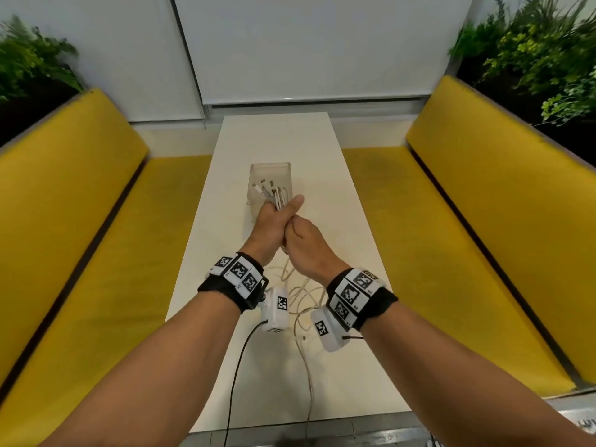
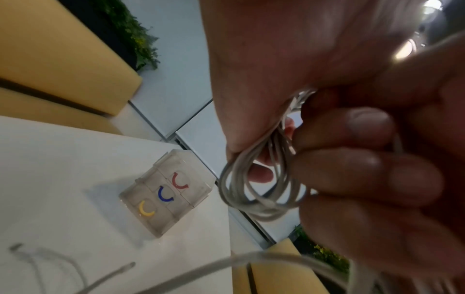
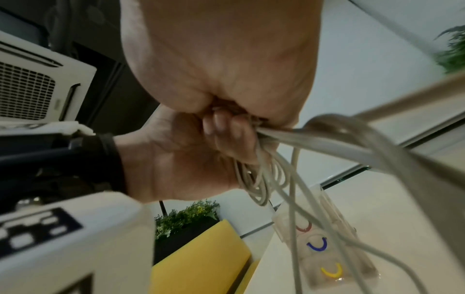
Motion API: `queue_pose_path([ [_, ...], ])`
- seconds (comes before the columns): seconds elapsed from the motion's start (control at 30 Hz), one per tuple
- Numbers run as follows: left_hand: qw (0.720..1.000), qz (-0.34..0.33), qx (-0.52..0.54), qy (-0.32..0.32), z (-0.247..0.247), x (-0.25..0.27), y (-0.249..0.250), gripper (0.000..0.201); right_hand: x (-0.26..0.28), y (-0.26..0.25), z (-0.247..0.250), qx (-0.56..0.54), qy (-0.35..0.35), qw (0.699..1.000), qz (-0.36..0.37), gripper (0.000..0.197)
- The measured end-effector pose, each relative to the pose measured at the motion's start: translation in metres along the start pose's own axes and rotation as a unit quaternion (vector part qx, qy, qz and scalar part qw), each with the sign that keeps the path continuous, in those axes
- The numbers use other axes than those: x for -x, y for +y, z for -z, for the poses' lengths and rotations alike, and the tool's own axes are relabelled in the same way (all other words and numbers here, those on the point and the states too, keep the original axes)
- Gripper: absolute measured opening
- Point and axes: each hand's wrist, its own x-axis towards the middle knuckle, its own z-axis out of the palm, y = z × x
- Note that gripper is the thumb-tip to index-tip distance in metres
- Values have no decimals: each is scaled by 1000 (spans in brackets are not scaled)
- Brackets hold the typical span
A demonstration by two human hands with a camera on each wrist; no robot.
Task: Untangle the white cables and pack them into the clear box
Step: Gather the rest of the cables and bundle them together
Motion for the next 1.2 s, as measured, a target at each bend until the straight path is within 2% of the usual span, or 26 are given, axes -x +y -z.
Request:
queue_pose_path([
  [0.07, 999, -10, -37, 1, 3, -2, -4, 73, 0, 5, 0, 18, -10, 1000, 6, 40],
  [0.17, 998, -11, -63, 9, 4, 1, -8, 41, 3, 15, 3, 13, -34, 999, -5, 41],
  [0.2, 998, -7, -66, 16, 3, 3, -8, 39, 3, 16, 3, 1, -39, 999, -15, 42],
  [0.3, 996, 1, -84, 24, 2, 4, -14, 44, 7, 19, 6, -37, -57, 997, -43, 44],
  [0.4, 996, 1, -77, 53, 5, 5, -18, 41, 12, 25, 6, -86, -73, 988, -108, 50],
  [0.47, 997, 7, -38, 74, 6, 4, -20, 36, 18, 30, 5, -110, -87, 982, -130, 59],
  [0.57, 993, 26, 24, 108, 9, 3, -24, 32, 27, 34, 3, -133, -121, 974, -139, 57],
  [0.8, 981, 53, 96, 158, 12, 11, -18, 42, 43, 60, 3, -66, -199, 967, -143, 54],
  [1.07, 981, 60, 94, 160, 31, 5, -7, 47, 49, 83, 23, -71, -270, 939, -202, 48],
  [1.2, 974, 56, 120, 186, 42, 6, -9, 50, 44, 90, 30, -64, -294, 924, -236, 45],
])
